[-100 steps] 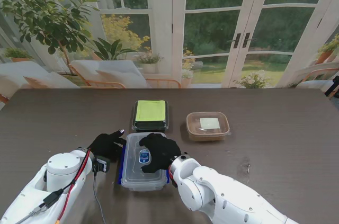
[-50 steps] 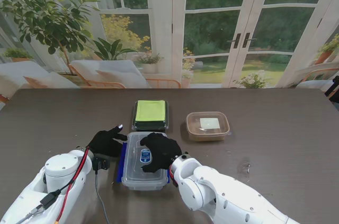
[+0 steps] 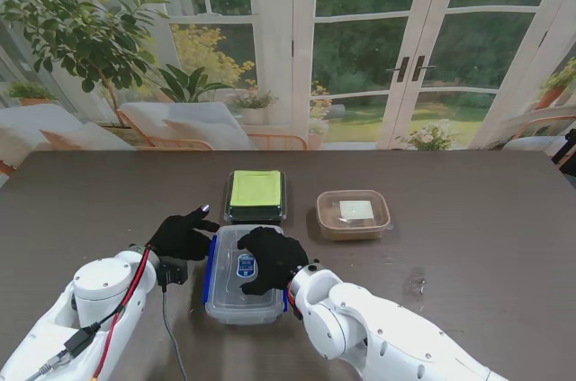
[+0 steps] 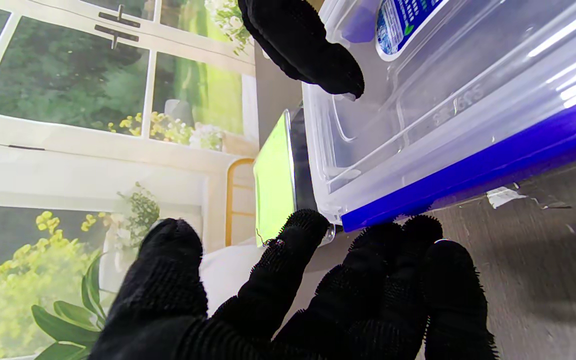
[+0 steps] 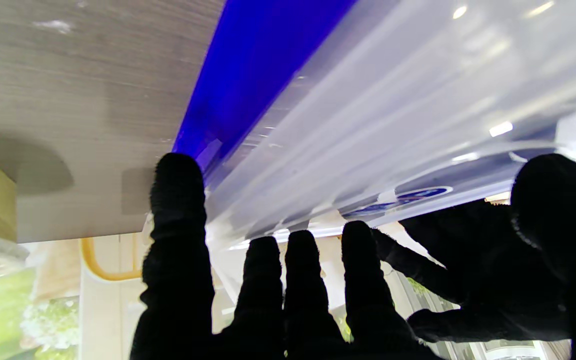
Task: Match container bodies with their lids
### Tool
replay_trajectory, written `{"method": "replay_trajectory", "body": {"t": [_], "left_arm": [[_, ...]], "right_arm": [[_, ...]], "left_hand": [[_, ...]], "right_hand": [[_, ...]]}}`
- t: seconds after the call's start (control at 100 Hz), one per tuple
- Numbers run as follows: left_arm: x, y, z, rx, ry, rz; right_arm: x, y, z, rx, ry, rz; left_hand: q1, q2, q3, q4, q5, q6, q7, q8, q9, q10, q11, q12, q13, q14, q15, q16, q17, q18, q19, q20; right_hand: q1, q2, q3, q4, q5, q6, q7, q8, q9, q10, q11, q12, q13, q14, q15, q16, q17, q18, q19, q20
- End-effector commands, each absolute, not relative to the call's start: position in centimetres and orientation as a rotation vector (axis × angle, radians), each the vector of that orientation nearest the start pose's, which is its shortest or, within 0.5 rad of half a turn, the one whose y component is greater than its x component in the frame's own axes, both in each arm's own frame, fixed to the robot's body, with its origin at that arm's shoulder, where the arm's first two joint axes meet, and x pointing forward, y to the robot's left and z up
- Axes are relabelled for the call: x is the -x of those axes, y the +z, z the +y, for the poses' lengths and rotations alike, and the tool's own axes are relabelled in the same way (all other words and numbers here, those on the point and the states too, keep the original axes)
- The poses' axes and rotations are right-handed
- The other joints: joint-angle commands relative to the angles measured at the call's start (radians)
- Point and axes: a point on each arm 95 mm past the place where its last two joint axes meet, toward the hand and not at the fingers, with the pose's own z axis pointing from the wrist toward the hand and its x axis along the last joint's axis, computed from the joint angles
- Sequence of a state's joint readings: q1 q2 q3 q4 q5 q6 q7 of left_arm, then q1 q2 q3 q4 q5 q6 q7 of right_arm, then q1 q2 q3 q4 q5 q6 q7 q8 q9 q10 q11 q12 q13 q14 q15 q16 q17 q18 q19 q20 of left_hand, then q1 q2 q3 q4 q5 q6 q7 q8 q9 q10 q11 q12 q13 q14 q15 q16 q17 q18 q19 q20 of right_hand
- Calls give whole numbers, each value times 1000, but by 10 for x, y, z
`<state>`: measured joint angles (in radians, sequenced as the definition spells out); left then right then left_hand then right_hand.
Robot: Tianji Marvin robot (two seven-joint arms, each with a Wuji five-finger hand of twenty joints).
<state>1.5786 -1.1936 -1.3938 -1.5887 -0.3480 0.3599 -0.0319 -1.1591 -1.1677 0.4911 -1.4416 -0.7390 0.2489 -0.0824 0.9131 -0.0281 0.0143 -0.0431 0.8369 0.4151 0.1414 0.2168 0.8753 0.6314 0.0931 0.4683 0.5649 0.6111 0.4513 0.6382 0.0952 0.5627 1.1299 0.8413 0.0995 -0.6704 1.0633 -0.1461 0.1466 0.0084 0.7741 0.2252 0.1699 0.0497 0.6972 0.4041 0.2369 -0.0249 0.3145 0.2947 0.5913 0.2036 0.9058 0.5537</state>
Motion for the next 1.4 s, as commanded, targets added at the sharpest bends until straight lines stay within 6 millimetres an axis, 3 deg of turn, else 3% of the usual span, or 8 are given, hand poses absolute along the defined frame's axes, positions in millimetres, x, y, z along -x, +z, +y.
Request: {"method": "replay_trajectory", "body": {"t": [0.0,0.32,1.39], "left_arm": [[-410,-334,22,2734,-1828,313],[-411,-325,18,2708,-1845,375],[-411,-311,8,2693,-1783,519]], "right_arm": [[-371,-385,179,-1222,1523,1901],[-367,-389,179,-1234,1522,1915],[-353,-396,185,-1237,1532,1950]], "left_hand": [[19,25,-20,17,-20,-8,0,-3,49,-82,97,62,22,56,89,37,-5,-87,62,25],[21,24,-20,17,-27,4,-2,-4,52,-73,111,114,21,76,162,91,-4,-91,114,52],[18,24,-19,18,-50,41,-13,-6,24,-66,99,136,16,78,173,102,-6,-88,119,46]], "right_hand": [[2,-24,-20,6,-35,5,-1,-16,8,-5,24,3,121,127,190,78,-573,-72,-23,-17],[3,-27,-18,6,-35,5,-2,-16,5,-4,24,4,120,126,190,78,-573,-73,-24,-16],[4,-26,-17,5,-40,7,-1,-17,0,-3,26,4,118,127,190,78,-574,-76,-26,-15]]}}
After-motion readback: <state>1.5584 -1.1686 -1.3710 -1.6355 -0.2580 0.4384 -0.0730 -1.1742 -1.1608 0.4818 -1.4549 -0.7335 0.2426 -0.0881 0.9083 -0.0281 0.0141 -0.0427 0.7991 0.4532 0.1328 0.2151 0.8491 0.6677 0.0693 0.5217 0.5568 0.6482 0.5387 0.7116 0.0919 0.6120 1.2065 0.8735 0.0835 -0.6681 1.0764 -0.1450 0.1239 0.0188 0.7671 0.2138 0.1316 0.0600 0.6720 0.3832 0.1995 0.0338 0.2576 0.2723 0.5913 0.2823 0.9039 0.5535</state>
